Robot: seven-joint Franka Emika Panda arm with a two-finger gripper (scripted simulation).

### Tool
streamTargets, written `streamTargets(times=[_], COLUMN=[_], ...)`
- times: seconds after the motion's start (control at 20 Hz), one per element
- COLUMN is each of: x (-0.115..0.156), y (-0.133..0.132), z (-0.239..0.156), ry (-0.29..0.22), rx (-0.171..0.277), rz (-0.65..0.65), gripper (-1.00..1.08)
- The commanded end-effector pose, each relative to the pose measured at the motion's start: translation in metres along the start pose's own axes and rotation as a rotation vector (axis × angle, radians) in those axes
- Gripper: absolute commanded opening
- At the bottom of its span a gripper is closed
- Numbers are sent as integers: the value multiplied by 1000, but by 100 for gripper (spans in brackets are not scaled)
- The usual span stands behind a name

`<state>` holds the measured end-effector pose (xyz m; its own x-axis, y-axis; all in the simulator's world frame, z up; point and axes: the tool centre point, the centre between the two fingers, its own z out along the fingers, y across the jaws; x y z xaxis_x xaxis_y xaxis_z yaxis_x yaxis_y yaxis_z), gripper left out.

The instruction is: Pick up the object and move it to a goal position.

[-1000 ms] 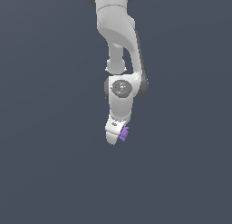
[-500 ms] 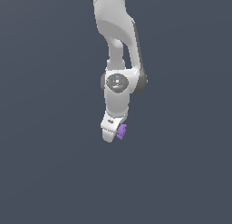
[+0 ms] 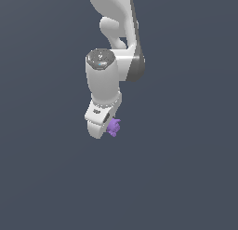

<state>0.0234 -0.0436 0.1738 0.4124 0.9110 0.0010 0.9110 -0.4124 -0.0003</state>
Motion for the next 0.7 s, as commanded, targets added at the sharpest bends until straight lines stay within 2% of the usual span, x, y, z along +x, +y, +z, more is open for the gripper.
streamTargets(times=[0.0, 0.65], x=[-13, -74], y=[8, 51], z=[-27, -158], ry=[1, 1], rx=[0, 0], rz=[0, -1], gripper=[-100, -100])
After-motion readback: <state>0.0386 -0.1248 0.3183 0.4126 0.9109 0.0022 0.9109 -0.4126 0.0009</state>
